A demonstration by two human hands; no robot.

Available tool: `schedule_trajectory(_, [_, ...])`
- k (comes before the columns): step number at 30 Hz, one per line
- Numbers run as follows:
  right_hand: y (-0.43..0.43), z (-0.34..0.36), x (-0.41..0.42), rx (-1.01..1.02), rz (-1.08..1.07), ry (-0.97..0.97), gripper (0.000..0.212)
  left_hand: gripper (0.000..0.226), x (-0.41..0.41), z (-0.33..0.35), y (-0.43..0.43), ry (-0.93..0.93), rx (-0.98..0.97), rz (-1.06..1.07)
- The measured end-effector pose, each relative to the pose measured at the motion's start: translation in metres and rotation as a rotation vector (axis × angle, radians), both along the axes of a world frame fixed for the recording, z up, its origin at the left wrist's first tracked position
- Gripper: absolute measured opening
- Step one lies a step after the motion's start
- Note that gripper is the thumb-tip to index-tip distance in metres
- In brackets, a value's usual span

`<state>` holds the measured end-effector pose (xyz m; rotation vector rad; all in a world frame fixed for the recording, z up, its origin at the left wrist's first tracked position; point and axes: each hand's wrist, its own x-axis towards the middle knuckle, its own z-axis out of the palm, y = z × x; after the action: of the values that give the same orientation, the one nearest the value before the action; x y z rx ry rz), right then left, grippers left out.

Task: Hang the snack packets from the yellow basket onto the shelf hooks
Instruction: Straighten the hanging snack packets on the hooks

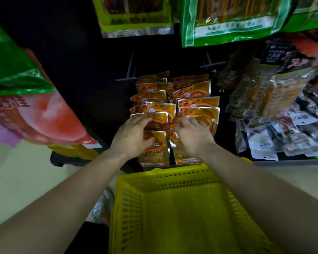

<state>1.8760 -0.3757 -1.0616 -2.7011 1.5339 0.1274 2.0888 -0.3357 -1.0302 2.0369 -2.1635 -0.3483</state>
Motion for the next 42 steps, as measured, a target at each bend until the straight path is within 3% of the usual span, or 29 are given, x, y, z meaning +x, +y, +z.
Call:
schedule_trajectory(3, [-0.005, -0.009, 0.000, 0.140, 0.005, 0.047, 0.063, 0.086, 0.007, -0.015, 0.009, -0.073, 0.030, 0.008])
schedule_trajectory(7, [-0.010, -0.030, -0.016, 0.216, -0.179, 0.160, 0.077, 0.103, 0.003, -0.039, 0.003, -0.163, 0.058, 0.001])
schedule_trajectory(13, [-0.021, -0.047, -0.042, 0.220, -0.376, 0.116, 0.081, 0.123, 0.000, -0.060, -0.027, -0.152, 0.060, 0.045])
schedule_trajectory(20, [-0.017, -0.065, -0.031, 0.040, -0.129, 0.193, 0.096, 0.124, -0.002, -0.071, -0.046, -0.179, 0.026, 0.060])
schedule_trajectory(28, [-0.027, -0.065, -0.038, -0.030, -0.125, 0.208, 0.118, 0.129, -0.015, -0.068, -0.038, -0.177, 0.009, 0.059])
schedule_trajectory(34, [-0.027, -0.067, -0.038, -0.093, -0.193, 0.189, 0.128, 0.099, -0.048, -0.046, -0.033, -0.092, -0.124, -0.117])
schedule_trajectory(38, [-0.029, -0.071, -0.042, -0.104, -0.238, 0.168, 0.136, 0.038, -0.077, -0.041, -0.026, -0.033, -0.182, -0.279])
schedule_trajectory(40, [-0.031, -0.072, -0.044, -0.108, -0.230, 0.163, 0.134, 0.016, -0.090, -0.042, -0.024, 0.040, -0.110, -0.332])
schedule_trajectory(42, [-0.033, -0.070, -0.046, -0.119, -0.208, 0.154, 0.132, 0.010, -0.099, -0.046, -0.026, 0.053, 0.032, -0.336])
